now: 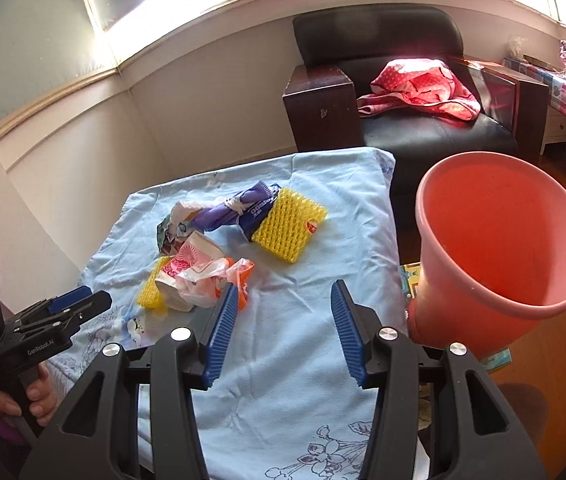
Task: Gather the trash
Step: 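Return both tools to the table and grasp a yellow foam net with the left gripper, then grasp the clear-and-orange plastic bag with the right gripper while the left gripper holds the yellow net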
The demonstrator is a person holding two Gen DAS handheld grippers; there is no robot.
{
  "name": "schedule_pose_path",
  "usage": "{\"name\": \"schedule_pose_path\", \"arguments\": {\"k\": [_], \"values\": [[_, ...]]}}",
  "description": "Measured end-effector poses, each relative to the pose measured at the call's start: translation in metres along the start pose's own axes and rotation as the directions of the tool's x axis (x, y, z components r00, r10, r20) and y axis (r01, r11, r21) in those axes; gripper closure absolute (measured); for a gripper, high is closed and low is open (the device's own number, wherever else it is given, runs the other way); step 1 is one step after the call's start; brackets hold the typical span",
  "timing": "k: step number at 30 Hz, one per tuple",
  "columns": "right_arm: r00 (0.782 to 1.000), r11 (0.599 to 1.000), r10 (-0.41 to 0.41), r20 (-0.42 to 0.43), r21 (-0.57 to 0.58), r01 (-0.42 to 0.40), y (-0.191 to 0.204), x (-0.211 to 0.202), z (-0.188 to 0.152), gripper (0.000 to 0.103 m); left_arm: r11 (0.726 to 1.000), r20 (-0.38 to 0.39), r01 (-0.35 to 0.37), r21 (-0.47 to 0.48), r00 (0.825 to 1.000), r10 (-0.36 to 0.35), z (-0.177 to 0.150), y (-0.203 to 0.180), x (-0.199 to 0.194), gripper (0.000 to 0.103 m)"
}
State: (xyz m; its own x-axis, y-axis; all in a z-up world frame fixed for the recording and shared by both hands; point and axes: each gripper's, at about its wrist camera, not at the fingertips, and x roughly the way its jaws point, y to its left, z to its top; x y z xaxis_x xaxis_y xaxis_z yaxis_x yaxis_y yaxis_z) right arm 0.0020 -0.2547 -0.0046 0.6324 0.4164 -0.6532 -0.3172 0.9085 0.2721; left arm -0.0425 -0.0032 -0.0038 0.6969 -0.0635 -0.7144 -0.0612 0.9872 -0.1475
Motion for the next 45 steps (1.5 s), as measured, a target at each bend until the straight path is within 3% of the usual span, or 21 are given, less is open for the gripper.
{"name": "schedule_pose_path", "arguments": {"k": [4,8,14,15,16,17,19,31,36,45], "values": [[0.999,0.999,0.012,-0.031,-0.035,-0.013,0.009,0.012,-0.005,0.054,1.000,-0.042,-0.007,-0.024,0.999,0.006,0.000,0.010,0.020,0.042],[0.999,0.998,0.013,-0.034,-0.066,-0.015,0.014,0.016,-0.008,0.054,0.998,-0.098,0.024,-0.058,0.995,-0.029,0.003,0.015,0.044,0.055],[0.998,0.997,0.022,-0.053,-0.076,-0.026,0.016,0.022,-0.008,0.054,0.996,-0.158,0.041,-0.079,0.986,-0.053,0.008,0.012,0.073,0.057],[0.998,0.996,0.029,-0.059,-0.077,-0.033,0.017,0.024,-0.008,0.054,0.996,-0.164,0.046,-0.080,0.985,-0.059,0.008,0.012,0.075,0.063],[0.997,0.996,0.035,-0.066,-0.079,-0.040,0.018,0.027,-0.007,0.054,0.996,-0.170,0.051,-0.075,0.983,-0.063,0.007,0.011,0.078,0.079],[0.996,0.996,0.040,-0.074,-0.082,-0.046,0.019,0.029,-0.007,0.054,0.996,-0.176,0.053,-0.073,0.982,-0.065,0.006,0.011,0.078,0.087],[0.995,0.995,0.047,-0.084,-0.085,-0.054,0.021,0.035,-0.006,0.054,0.995,-0.165,0.054,-0.081,0.984,-0.067,0.005,0.014,0.076,0.092],[0.978,0.992,0.102,-0.185,-0.057,-0.114,0.029,0.087,0.005,0.054,0.996,-0.077,0.028,-0.090,0.996,-0.035,0.008,0.038,0.042,0.094],[0.966,0.993,0.105,-0.237,-0.036,-0.116,0.031,0.099,0.000,0.086,0.997,-0.057,0.029,-0.071,0.998,-0.033,0.010,0.036,0.033,0.094],[0.978,0.992,0.093,-0.188,-0.062,-0.106,0.032,0.076,-0.002,0.096,0.997,-0.018,0.064,-0.036,0.998,-0.064,0.016,0.023,0.019,0.094]]}}
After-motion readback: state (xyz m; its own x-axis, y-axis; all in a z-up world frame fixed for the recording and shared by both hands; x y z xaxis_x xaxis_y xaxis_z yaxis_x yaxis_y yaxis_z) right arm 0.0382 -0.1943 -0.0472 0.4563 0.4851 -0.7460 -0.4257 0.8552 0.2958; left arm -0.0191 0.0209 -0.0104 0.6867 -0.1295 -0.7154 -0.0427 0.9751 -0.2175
